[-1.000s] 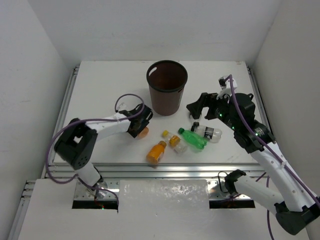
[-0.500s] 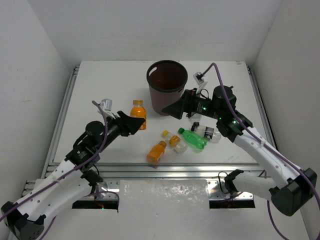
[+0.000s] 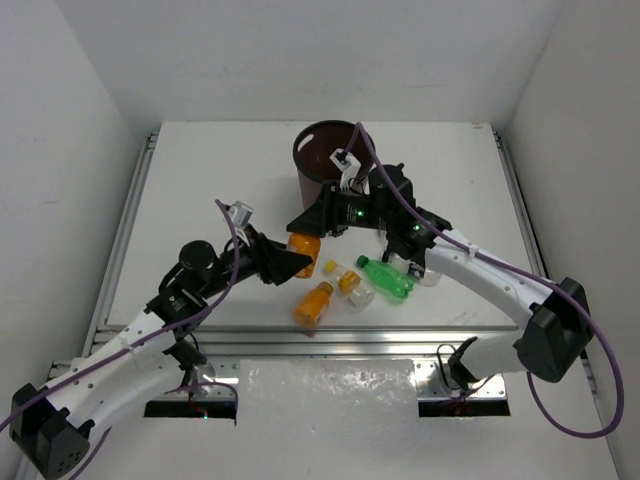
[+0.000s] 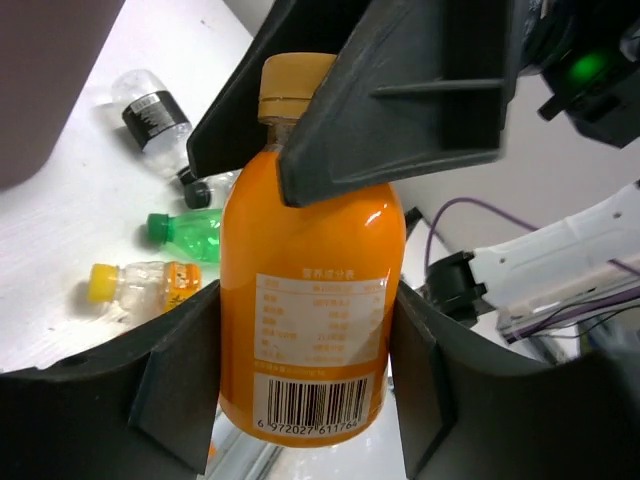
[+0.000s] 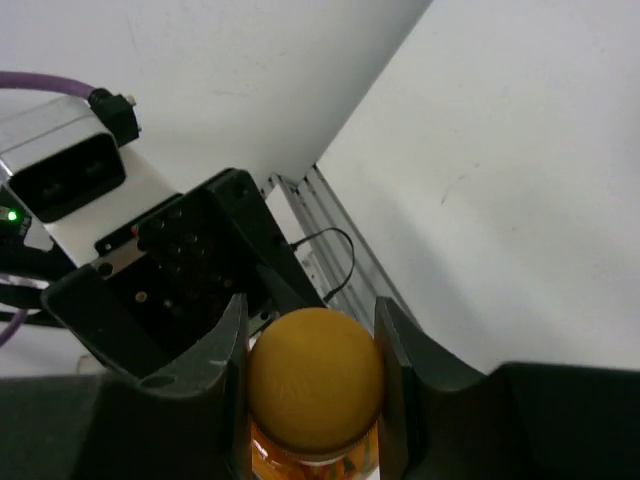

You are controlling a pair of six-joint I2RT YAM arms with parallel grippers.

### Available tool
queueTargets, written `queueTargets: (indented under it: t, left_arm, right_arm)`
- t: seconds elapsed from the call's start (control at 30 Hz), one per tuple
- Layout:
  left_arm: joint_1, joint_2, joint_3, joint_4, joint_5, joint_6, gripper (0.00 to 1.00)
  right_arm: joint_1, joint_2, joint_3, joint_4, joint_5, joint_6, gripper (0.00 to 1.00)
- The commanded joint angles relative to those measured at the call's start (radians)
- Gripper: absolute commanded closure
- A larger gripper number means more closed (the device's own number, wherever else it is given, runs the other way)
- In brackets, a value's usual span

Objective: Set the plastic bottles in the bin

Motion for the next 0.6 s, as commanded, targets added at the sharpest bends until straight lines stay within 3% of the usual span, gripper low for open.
queueTargets:
  t: [0.0,0.03,0.07,0.13,0.17,0.3,0.47,0.57]
  left_arm:
    - [-0.006,-0.004,0.051,0.050,-0.052,0.026,0.61]
    - [-0.006,-0.001,0.057,0.023,-0.093,0.028,0.53]
    - [-0.005,0.002,0.069,0.006,-0.114,0.026,0.27]
    - [-0.005,0.005,0.081,-0.040,-0.166,0.020,0.05]
    - [-0.005,0.005,0.088,-0.056,-0.177,0.020,0.00]
    - [-0.006,-0.013,0.156,-0.244,-0.322,0.017,0.00]
    - [-0.005,-0.039,0.261,-0.602,-0.650,-0.029,0.00]
    - [-0.005,-0.062,0.278,-0.712,-0.727,-0.049,0.00]
  right_arm:
    - [0.009,-0.051,-0.029,0.114,-0.018,0.036,1.00]
    - [0.011,-0.059,-0.035,0.119,-0.010,0.034,1.00]
    - [0.009,-0.067,-0.039,0.114,-0.001,0.028,1.00]
    - [0.008,-0.076,-0.034,0.090,0.020,0.011,1.00]
    - [0.006,-0.081,-0.026,0.076,0.036,-0.001,1.00]
    - [-0.017,-0.081,0.084,-0.034,0.160,-0.085,1.00]
    - [-0.138,-0.033,0.239,-0.182,0.322,-0.174,1.00]
    - [-0.213,0.034,0.392,-0.237,0.373,-0.217,1.00]
